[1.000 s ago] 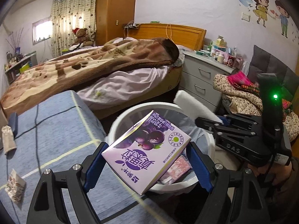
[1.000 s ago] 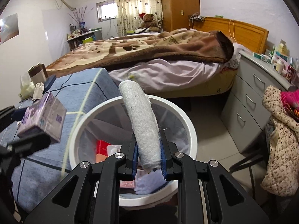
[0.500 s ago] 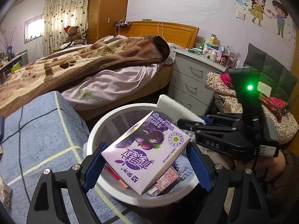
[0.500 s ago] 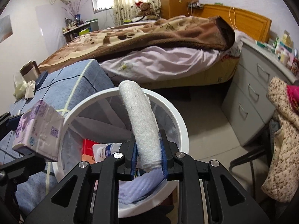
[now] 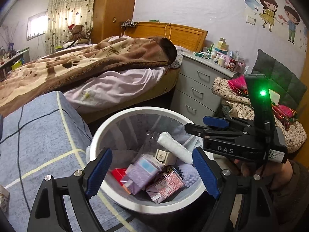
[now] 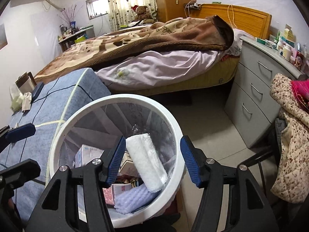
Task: Collect trash
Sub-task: 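Hold juice box and tissue over the wastebasket and open both tools, then move both open tools back toward the remaining trash on the table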
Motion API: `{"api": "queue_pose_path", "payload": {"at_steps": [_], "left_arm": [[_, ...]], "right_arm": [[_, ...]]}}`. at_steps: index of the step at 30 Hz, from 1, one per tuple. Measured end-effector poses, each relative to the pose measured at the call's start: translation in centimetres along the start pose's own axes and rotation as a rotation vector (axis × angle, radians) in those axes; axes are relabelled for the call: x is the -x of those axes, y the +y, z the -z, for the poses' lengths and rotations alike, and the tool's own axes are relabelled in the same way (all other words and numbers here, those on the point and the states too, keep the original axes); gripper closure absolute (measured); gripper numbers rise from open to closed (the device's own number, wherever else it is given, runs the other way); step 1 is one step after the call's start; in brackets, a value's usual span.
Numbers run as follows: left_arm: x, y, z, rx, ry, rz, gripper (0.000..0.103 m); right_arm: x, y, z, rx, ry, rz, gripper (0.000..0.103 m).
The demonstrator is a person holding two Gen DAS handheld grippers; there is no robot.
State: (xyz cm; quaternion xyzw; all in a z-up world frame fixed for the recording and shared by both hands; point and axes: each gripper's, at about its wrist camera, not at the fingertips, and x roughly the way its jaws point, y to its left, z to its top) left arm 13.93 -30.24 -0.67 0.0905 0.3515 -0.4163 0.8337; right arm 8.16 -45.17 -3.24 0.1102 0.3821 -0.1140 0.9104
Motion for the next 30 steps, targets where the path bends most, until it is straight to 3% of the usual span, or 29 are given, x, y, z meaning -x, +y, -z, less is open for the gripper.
{"api": "queue_pose_path", "payload": {"at_steps": [21,30], "left_arm": [[6.5,4.3,1.9,0.068,-0.063,-0.107,0.018],[9.4,8.4,3.9,0.103,-0.076,-0.231,0.018]], "right_arm": [[1.6,5.0,-0.4,0.043,-0.072,-0.078,0.043],[1.0,9.1,-1.3,0.082,-0.106,-0.124,0.043]]}}
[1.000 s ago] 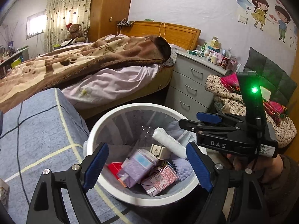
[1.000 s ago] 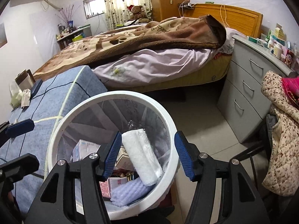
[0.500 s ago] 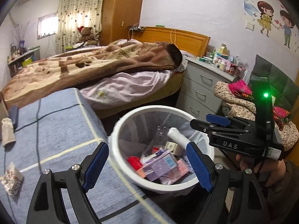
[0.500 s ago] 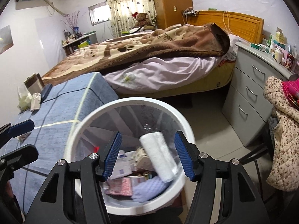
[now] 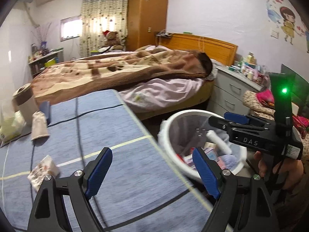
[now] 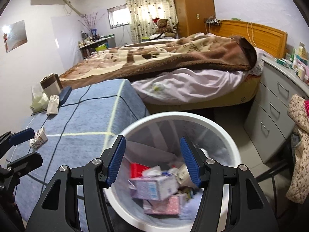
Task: Collect trash
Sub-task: 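Move both open tools back toward the remaining trash on the table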
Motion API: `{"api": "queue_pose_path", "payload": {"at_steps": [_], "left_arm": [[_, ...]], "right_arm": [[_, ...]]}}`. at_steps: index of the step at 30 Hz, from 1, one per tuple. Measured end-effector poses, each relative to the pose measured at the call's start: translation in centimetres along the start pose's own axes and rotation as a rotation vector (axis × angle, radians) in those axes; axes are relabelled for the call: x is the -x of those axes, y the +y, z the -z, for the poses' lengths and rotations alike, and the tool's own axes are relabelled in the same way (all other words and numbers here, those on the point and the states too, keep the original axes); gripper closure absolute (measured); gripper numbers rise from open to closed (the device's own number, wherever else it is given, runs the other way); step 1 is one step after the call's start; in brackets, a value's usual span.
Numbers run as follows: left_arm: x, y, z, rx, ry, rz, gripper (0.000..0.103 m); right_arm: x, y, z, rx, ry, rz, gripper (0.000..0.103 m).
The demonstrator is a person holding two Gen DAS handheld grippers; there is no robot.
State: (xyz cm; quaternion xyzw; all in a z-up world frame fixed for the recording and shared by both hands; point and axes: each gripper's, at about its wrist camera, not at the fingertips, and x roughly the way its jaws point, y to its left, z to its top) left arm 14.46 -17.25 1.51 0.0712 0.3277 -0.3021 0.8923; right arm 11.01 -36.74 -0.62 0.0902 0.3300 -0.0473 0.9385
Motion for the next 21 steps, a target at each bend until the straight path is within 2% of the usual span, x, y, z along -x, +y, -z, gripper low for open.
{"api": "queue_pose_path", "payload": {"at_steps": [10,16,21], "left_arm": [[1.7,8.3,1.7,0.081,0.002,-0.145,0.018],[2.4,13.1,2.5,0.119,0.011,-0.207,0.018],[1.6,16.8,3.3,0.137,0.050,-0.232,0.018]], "right_arm": [[-2.2,6.3,-1.5,0.087,-0.004,-0.117,0.041],[-3.9,9.4,-2.6,0.118,0.006,-0.164,0.041],[-5.9,12.0,-3.6,0.138,0.029,-0.197,0.041]]}}
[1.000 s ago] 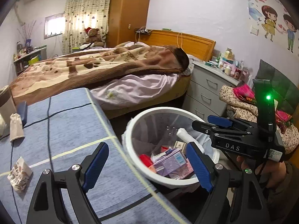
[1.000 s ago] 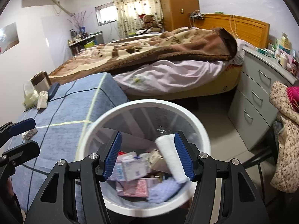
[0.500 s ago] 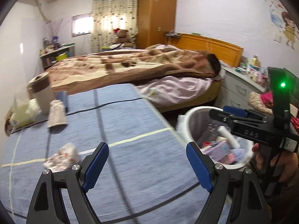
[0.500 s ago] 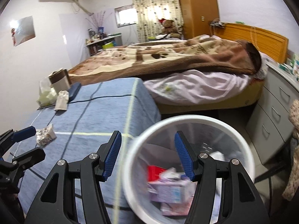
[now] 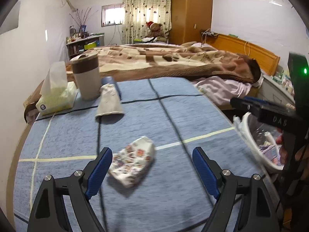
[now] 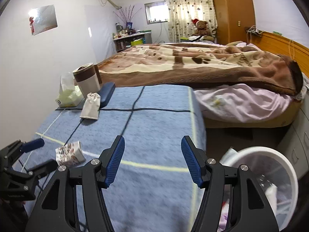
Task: Collect trash
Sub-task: 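Move both open tools back toward the remaining trash on the table, then grasp the patterned paper cup with left tool while right tool grasps the crumpled white paper bag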
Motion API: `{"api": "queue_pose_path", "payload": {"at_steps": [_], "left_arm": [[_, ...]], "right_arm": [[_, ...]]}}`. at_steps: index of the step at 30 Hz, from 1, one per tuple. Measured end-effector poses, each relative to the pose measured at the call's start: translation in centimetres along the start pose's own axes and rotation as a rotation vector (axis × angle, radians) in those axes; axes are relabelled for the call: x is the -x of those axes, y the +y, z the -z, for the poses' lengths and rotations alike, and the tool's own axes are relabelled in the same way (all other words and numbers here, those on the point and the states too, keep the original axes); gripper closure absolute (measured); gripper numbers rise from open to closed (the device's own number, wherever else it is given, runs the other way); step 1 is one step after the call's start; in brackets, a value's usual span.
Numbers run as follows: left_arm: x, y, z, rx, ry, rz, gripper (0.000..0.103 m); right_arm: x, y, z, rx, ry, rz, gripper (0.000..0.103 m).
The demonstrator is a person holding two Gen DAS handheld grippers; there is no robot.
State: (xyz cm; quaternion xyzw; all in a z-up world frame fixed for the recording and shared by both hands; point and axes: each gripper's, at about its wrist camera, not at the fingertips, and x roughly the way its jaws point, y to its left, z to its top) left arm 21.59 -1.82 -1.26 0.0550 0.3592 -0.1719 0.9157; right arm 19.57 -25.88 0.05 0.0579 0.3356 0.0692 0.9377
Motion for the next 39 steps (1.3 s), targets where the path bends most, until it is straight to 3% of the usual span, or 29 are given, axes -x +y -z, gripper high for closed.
{"api": "queue_pose_path", "payload": {"at_steps": [5,8,13,19,22,24,26,30,37,39], "left_arm": [[-2.2,2.2,0.2,-0.010,0.044,0.039,0.018],[-3.4,2.8,0.3,-0.044,0.065,0.019,0.018],[-5.3,3.5,0.3,-0.069,0.116,0.072,0.018],[-7.6,4.2,0.6,-0.088,0.166,0.045,0.018],[-8.6,5.4,0.6,-0.043,0.193,0.048,0.019],[-8.8,6.2,0.7,-0.023,0.204,0.039,0.035],[-8.5,7.2,0.8,-0.001,0.194,0.021,0.045],[-8.1,9.5,1.0,0.073,0.188,-0.024,0.051],[-6.8,13.7,1.8,0.192,0.175,-0.144,0.051],[-6.1,15.3,2.1,0.248,0.161,-0.155,0.051]], "right_arm": [[-2.7,2.4,-1.1,0.056,0.037,-0.028,0.040],[-4.0,3.5,-1.9,0.065,0.051,-0.058,0.040],[-6.6,5.3,-3.4,0.071,0.065,-0.105,0.040],[-9.2,7.2,-4.8,0.105,0.084,-0.086,0.040],[-9.9,7.7,-5.5,0.101,0.089,-0.098,0.040],[-10.6,8.2,-5.8,0.097,0.098,-0.114,0.040],[-11.4,8.7,-5.9,0.091,0.112,-0.124,0.040],[-12.8,9.7,-5.7,0.075,0.134,-0.145,0.040],[-13.9,12.7,-5.7,0.129,0.101,-0.151,0.040],[-14.4,13.3,-5.8,0.134,0.107,-0.143,0.033]]}}
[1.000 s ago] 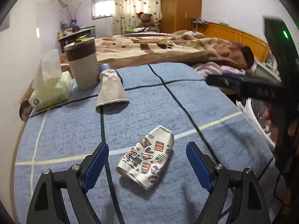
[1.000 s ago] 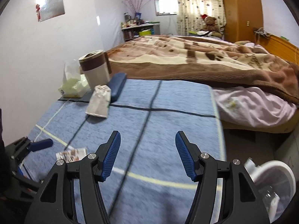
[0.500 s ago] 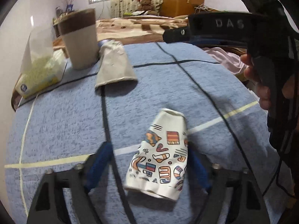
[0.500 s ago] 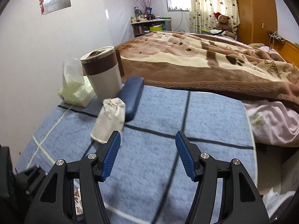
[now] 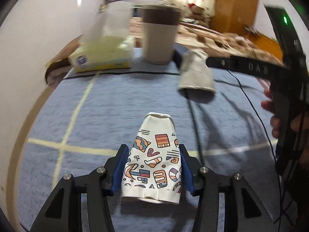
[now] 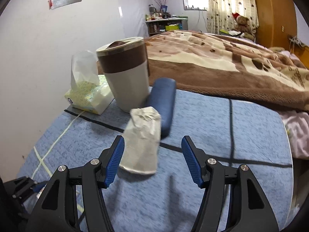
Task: Collect trash
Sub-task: 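Grasp the patterned paper cup with left tool while right tool grasps the crumpled white paper bag, then carry paper cup and paper bag over the wastebasket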
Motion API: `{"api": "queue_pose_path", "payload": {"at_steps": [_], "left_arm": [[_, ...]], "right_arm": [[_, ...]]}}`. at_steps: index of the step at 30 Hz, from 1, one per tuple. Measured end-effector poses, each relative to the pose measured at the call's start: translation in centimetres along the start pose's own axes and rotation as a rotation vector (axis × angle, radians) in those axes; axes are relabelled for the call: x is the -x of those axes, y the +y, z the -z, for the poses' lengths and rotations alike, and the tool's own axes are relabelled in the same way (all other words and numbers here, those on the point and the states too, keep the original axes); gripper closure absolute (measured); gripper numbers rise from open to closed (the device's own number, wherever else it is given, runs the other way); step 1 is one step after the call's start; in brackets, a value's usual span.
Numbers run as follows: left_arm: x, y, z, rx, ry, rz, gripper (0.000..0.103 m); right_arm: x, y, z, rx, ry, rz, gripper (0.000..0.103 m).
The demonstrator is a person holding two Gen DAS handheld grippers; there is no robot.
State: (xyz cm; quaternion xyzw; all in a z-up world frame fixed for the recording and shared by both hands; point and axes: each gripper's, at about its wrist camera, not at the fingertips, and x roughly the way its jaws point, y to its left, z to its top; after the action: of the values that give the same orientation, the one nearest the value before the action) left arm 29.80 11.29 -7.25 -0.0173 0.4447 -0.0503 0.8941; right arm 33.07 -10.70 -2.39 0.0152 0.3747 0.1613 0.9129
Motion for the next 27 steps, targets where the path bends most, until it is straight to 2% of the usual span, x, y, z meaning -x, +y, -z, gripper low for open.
{"api": "queue_pose_path", "payload": {"at_steps": [3,7,9,14,19,21,23,27], "left_arm": [[-0.1,1.4,0.0,0.035,-0.005,-0.062,0.051],[0.3,3.4,0.1,0.104,-0.012,-0.036,0.048],[0.2,3.9,0.0,0.116,-0.015,-0.039,0.045],[0.0,3.9,0.1,0.120,-0.022,-0.062,0.044],[0.2,4.1,0.2,0.137,-0.030,-0.054,0.044],[0.2,3.9,0.2,0.132,-0.029,-0.064,0.047],[0.3,3.8,0.3,0.135,-0.032,-0.062,0.054],[0.5,3.7,0.3,0.142,-0.031,-0.052,0.055]], "right_arm": [[-0.8,0.5,-0.2,-0.001,0.010,0.002,0.032],[-2.1,0.9,-0.3,-0.005,0.039,0.036,0.032],[-2.7,1.0,-0.3,-0.013,0.049,0.044,0.032],[-3.6,1.2,-0.2,-0.032,0.081,0.062,0.032],[-3.5,1.5,0.2,-0.047,0.088,0.067,0.033],[-3.3,1.6,0.2,-0.037,0.083,0.060,0.045],[-3.1,1.9,0.5,-0.032,0.082,0.059,0.050],[-2.5,2.2,1.0,-0.031,0.079,0.046,0.059]]}}
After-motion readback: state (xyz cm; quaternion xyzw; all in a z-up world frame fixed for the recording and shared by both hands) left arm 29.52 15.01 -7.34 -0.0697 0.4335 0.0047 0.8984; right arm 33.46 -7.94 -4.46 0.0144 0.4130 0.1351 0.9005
